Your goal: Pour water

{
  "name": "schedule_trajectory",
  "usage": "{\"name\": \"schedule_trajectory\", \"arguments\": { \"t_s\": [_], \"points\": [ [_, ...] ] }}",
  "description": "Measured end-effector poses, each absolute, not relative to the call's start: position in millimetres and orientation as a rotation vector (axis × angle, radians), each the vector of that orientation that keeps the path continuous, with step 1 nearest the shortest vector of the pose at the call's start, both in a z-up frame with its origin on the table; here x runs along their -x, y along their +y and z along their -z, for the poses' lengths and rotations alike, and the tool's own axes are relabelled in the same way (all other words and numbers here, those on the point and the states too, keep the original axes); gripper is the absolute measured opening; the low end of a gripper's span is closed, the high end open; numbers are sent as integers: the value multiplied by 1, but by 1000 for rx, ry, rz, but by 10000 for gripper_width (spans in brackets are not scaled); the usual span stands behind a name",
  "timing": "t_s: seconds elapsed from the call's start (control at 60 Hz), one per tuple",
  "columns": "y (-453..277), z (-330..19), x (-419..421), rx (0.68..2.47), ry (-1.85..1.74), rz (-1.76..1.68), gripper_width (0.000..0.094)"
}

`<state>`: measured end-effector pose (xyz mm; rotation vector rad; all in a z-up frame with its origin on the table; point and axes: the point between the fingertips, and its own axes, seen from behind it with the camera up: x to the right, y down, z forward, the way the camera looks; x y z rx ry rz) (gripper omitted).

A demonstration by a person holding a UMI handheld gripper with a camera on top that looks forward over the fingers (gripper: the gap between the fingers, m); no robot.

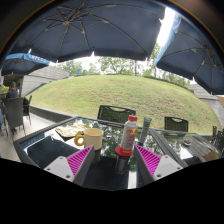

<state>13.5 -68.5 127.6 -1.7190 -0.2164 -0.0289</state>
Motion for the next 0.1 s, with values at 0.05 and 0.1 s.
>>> {"name": "schedule_trajectory", "arguments": {
  "t_s": [0.05, 0.1],
  "points": [
    [-72, -128, -17, 1718, -206, 19, 844],
    [-76, -124, -11, 1734, -200, -18, 846]
  ]
}}
